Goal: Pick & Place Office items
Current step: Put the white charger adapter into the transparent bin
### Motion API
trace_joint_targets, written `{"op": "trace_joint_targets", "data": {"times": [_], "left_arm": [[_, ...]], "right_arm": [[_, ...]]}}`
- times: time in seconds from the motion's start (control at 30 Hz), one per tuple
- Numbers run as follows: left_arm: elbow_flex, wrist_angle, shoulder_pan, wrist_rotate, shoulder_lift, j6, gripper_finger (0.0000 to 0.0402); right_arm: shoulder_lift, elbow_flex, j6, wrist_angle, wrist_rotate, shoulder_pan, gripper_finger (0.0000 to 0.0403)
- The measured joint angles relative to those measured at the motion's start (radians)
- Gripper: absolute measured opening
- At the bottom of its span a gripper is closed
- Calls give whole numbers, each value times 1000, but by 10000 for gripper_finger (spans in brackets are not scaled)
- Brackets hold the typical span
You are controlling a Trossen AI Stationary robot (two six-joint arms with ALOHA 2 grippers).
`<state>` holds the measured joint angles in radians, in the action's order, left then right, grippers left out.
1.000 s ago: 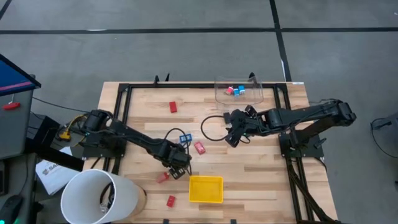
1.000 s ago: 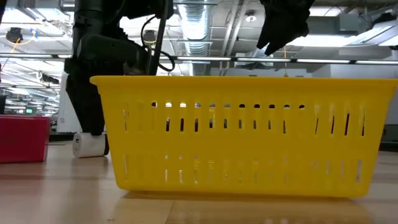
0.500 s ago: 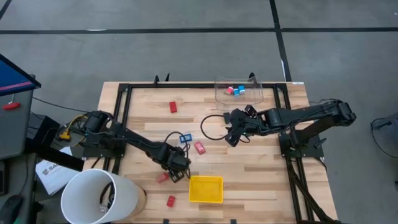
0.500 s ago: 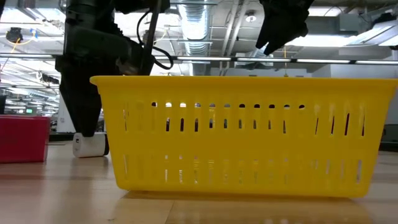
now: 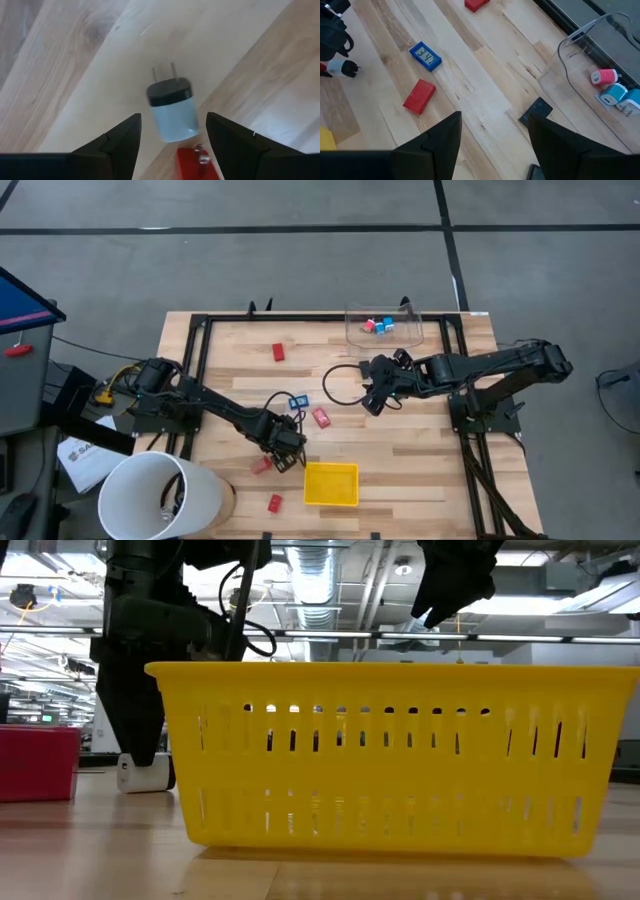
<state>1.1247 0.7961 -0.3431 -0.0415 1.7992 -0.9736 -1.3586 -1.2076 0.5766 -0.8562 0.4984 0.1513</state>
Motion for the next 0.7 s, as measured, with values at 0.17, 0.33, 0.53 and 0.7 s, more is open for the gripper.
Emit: {"op": "trace_joint_targets", "data": {"times": [0.17,0.33,0.53,0.7], "left_arm": [[-26,-47,0,15,0,-6,218],[-29,-46,0,23,0,-10,218],[-51,-53,0,27,0,-20,218],[-56,-71,0,27,0,-21,218]], "right_arm": [[0,0,0,0,0,0,219],[0,0,0,-1,0,0,219],[0,0,0,-2,0,0,219],[0,0,0,-2,0,6,219]]}}
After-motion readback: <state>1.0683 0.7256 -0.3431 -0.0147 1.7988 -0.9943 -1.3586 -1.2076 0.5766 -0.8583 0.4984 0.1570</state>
